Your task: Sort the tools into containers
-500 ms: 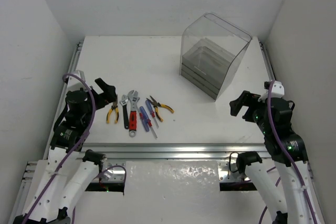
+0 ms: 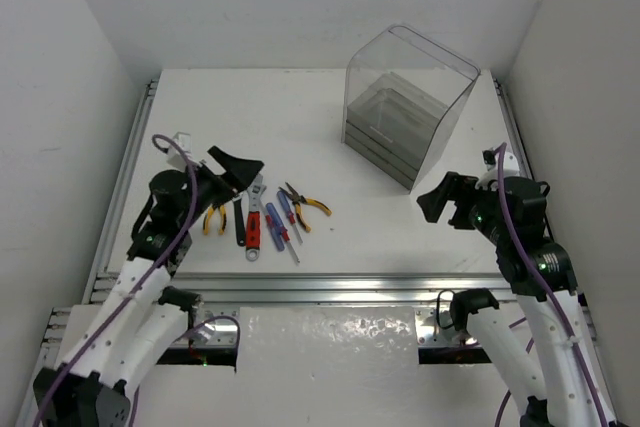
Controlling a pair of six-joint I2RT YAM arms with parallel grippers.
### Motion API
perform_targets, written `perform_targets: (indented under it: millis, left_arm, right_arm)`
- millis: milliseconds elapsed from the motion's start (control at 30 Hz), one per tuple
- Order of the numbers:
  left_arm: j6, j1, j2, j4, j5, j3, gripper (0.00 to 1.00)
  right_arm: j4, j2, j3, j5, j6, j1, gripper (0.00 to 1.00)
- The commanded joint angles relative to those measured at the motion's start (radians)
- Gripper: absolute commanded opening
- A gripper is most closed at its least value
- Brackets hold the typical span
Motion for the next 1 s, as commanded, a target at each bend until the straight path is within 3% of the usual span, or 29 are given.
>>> perform_targets:
  millis: [0, 100, 167, 233, 300, 433, 467, 633, 967]
  left_arm:
    - [-0.295, -0.088, 0.158, 0.518, 0.180, -0.068, 0.95]
    - [-0.243, -0.281, 0.366, 0.563, -0.059, 0.067, 0.92]
    - [-0.258, -0.348, 0.535, 0.610, -0.079, 0.147, 0.86]
    - [-0.293, -0.364, 0.632, 0.730, -0.087, 0.191, 0.81]
    - [-0.312, -0.381, 0.766, 0.846, -0.087, 0.240, 0.65]
    - [-0.339, -0.393, 0.968, 0.975, -0.049, 0.366, 0.63]
    - [-0.361, -0.395, 1.042, 1.010, -0.038, 0.389, 0.58]
    - [-0.410, -0.396, 1.209, 1.043, -0.004, 0.535, 0.46]
    - [-0.425, -0.398, 1.388, 1.005, 0.011, 0.708, 0.43]
  right_arm:
    - [0.071, -0.010, 0.010, -0.053, 0.012, -0.002, 0.99]
    - [0.077, -0.013, 0.013, -0.071, 0.019, -0.001, 0.99]
    - [0.077, -0.012, 0.020, -0.080, 0.025, -0.001, 0.99]
    - [0.077, -0.007, 0.026, -0.094, 0.030, -0.001, 0.99]
    - [0.080, -0.004, 0.034, -0.112, 0.032, -0.001, 0.99]
    - [0.062, 0.010, 0.059, -0.123, 0.027, -0.002, 0.99]
    - [0.057, 0.014, 0.066, -0.125, 0.025, -0.002, 0.99]
    - [0.045, -0.001, 0.063, -0.129, 0.021, -0.001, 0.99]
    - [0.060, -0.001, 0.045, -0.163, 0.024, -0.001, 0.99]
